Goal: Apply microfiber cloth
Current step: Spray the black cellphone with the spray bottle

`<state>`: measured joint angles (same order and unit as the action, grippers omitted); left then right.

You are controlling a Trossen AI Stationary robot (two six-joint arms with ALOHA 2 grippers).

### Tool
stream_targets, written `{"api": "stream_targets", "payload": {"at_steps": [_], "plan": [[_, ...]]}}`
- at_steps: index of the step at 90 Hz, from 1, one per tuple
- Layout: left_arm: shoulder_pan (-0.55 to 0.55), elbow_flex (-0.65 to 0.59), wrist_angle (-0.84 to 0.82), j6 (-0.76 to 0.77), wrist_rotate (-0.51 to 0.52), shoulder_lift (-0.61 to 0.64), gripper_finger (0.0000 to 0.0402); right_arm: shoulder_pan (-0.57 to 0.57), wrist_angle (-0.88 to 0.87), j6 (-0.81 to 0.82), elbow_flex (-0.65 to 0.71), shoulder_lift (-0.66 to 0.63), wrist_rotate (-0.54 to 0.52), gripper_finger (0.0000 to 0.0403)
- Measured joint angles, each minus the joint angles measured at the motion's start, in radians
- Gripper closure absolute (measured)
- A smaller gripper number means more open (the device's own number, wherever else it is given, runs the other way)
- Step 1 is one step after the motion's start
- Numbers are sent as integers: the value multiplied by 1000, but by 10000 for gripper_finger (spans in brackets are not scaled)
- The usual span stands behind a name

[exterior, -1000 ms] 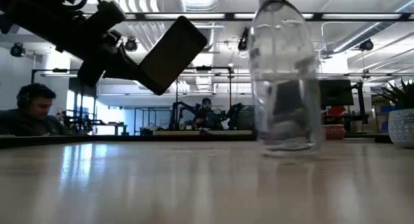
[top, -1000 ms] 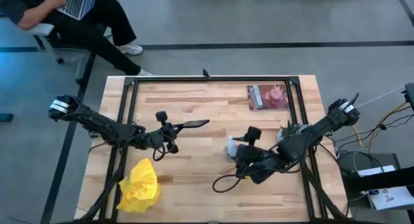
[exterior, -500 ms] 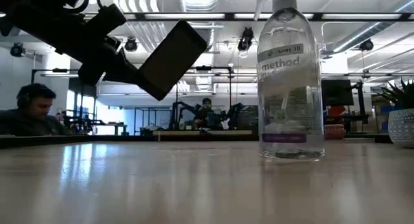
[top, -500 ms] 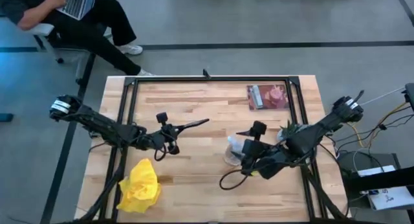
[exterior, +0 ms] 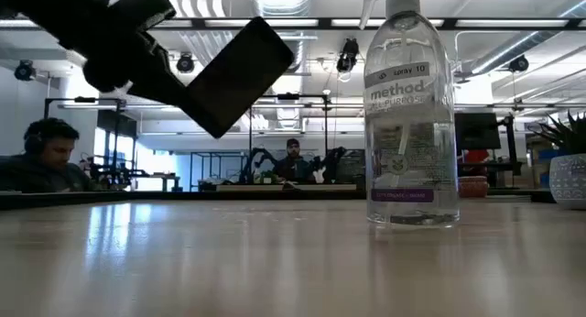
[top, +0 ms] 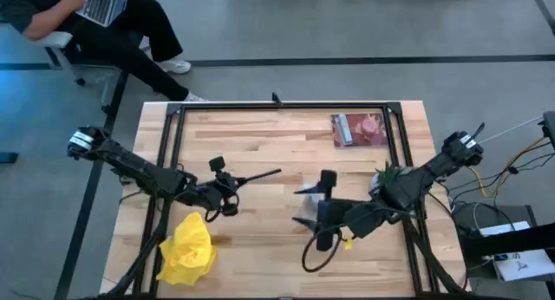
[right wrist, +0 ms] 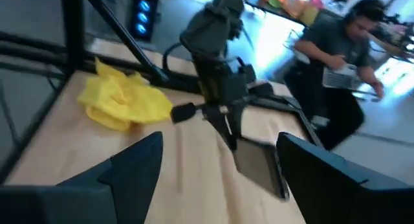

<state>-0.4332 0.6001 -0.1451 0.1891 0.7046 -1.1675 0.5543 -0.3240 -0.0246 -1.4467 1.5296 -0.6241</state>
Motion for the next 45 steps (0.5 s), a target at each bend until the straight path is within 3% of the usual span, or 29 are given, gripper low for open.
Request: {"api": "stream_targets", "payload": {"at_steps": [17, 31, 45], "plan": [[-127, 51, -44, 101, -98, 5, 390, 13, 60, 14, 0, 70, 109, 151], [-264, 124, -223, 244, -157, 5, 390, 24, 67, 57, 0, 118, 109, 169], [-384, 197, -430, 489, -190, 6, 390, 26, 75, 112, 0, 157, 109, 185]]}}
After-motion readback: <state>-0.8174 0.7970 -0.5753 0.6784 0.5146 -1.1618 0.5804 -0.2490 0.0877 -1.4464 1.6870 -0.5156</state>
